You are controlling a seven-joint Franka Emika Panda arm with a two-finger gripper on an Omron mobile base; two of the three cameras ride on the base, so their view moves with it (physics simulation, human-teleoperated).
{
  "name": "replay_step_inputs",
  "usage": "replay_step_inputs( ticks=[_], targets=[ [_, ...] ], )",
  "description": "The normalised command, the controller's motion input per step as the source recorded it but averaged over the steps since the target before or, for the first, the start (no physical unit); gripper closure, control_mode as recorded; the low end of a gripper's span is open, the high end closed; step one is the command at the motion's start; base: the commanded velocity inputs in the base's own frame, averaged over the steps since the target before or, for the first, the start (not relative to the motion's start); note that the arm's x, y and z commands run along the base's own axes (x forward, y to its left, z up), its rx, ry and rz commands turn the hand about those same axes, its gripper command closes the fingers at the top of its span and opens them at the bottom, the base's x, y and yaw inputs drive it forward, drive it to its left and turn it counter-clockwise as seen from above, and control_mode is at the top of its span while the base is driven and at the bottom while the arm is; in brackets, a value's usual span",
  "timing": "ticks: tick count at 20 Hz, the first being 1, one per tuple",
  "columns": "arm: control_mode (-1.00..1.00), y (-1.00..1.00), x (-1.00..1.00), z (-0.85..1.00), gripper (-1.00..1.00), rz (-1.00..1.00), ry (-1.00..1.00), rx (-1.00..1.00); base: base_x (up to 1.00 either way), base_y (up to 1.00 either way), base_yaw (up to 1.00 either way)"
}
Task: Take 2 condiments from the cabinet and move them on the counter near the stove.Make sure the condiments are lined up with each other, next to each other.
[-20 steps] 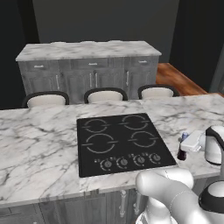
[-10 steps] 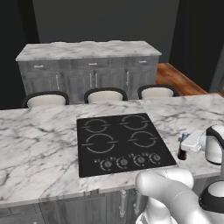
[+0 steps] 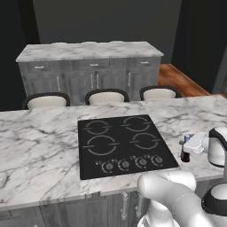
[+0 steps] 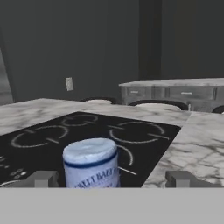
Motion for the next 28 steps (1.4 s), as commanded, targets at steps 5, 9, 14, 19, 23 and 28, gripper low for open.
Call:
replay_step_inputs(
  ticks=[5, 9, 14, 19, 23, 28],
  targets=[
    [-1.0, -0.01, 0.0, 0.08, -1.0, 0.0, -0.06, 0.0, 0.0, 0.0, 0.0],
    [-1.0, -0.13, 0.0, 0.1, -1.0, 0.0, -0.04, 0.0, 0.0, 0.0, 0.0],
    [-1.0, -0.2, -0.03, 0.28, -1.0, 0.0, -0.03, 0.0, 0.0, 0.0, 0.0],
    [-1.0, -0.14, -0.07, 0.48, -1.0, 0.0, -0.09, 0.0, 0.0, 0.0, 0.0],
    [-1.0, -0.04, -0.08, 0.68, -1.0, 0.0, -0.08, 0.0, 0.0, 0.0, 0.0],
    [-1.0, 0.02, -0.15, 0.86, -1.0, -0.02, 0.08, -0.04, 0.0, 0.0, 0.0]
  ],
)
